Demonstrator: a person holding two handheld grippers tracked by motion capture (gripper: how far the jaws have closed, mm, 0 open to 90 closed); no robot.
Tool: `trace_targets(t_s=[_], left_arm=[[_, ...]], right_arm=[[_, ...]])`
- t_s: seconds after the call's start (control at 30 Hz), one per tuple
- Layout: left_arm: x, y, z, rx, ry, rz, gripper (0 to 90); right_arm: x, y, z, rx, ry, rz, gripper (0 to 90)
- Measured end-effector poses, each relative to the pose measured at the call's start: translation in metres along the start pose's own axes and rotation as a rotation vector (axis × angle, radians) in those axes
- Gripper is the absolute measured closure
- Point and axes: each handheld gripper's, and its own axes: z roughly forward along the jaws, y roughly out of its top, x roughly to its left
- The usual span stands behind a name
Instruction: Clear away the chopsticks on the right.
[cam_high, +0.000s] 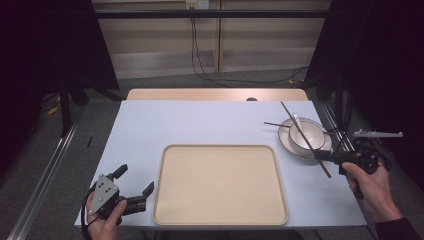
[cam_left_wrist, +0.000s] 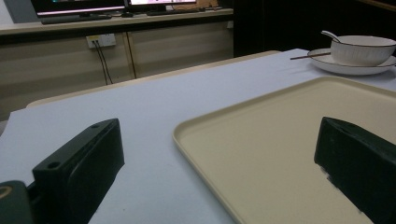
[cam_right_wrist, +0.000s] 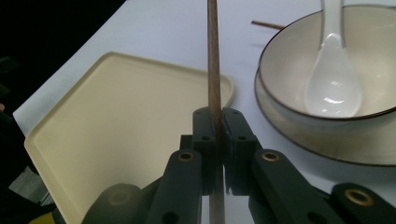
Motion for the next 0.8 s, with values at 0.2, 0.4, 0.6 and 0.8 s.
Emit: trace_targets(t_s=[0.2,0.4,0.6,0.8], left_arm=[[0.0,0.0,0.0,-0.006,-0.003,-0.003,1.3],[0.0,0.0,0.0,-0.005,-0.001,-0.001,1.3],[-0.001,0.0,0.002,-0.01,-0.003,-0.012,1.3],[0.0,0.0,0.001,-0.003,0.002,-0.002,1.3]], right_arm=[[0.023,-0.015,0.012,-0.012,0.039,0.025,85.0],[0.044,-0.03,0.029,0.0,0.087,0.063,85.0],[0.062,-0.049,0.056,0.05,0.066,0.055,85.0],[0.074,-0.059,0.077,0.091,0.065,0.102,85.0]])
